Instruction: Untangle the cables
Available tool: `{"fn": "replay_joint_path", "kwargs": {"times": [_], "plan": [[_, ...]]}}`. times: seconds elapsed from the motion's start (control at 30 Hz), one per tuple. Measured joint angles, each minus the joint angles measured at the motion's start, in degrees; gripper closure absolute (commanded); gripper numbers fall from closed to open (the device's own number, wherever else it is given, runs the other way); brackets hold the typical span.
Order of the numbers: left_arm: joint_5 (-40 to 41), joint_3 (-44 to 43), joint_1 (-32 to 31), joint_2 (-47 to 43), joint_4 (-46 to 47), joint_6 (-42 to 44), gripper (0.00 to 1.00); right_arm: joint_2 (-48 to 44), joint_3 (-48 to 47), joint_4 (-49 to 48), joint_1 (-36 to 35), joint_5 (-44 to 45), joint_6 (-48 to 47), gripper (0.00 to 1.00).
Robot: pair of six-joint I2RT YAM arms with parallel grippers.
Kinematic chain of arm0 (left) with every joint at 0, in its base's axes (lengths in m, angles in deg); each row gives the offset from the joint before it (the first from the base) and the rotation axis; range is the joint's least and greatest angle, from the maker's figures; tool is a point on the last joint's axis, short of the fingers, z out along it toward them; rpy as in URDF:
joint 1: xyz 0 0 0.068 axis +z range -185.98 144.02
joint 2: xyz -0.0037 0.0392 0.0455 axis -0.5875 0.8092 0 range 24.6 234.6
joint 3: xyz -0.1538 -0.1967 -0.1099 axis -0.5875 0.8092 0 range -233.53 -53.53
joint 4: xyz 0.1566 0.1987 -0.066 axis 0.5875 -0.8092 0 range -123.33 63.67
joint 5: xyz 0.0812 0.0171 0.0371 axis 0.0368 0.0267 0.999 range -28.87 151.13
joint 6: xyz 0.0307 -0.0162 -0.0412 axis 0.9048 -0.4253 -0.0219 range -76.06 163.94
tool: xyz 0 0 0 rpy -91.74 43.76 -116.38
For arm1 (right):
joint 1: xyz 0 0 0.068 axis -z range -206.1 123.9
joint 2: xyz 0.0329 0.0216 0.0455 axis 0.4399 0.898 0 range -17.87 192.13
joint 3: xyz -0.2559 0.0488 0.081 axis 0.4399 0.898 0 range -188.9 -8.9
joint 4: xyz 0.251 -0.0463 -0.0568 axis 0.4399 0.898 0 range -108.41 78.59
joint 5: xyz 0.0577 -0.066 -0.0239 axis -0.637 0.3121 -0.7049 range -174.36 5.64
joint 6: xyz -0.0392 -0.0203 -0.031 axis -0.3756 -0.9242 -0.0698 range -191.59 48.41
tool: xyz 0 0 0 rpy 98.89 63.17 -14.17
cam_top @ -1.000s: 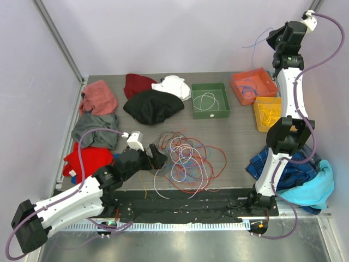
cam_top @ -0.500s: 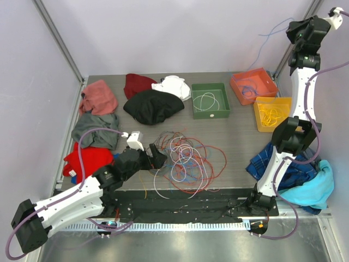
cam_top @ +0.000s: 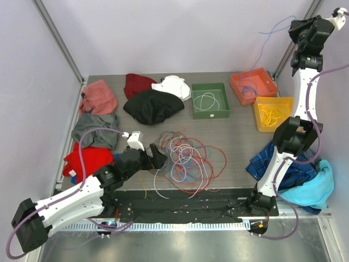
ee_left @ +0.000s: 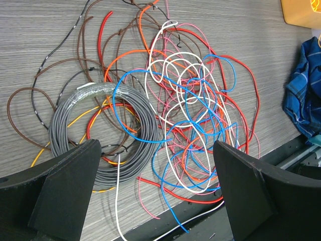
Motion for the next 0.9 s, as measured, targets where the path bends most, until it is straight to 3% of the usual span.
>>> {"fn": "replay_joint_path", "kwargs": {"times": [0.47, 0.9], "plan": [[-0.07, -0.02, 0.00, 2.36, 0.50, -0.20, 0.00, -0.61, 27.41, -2.75, -0.70, 2.29, -4.09, 0.99], [0.00, 0.00, 0.00, 1.49, 1.11, -0.44, 0.00, 4.44, 29.44, -3.13, -5.73, 6.03, -9.86, 0.99]]}}
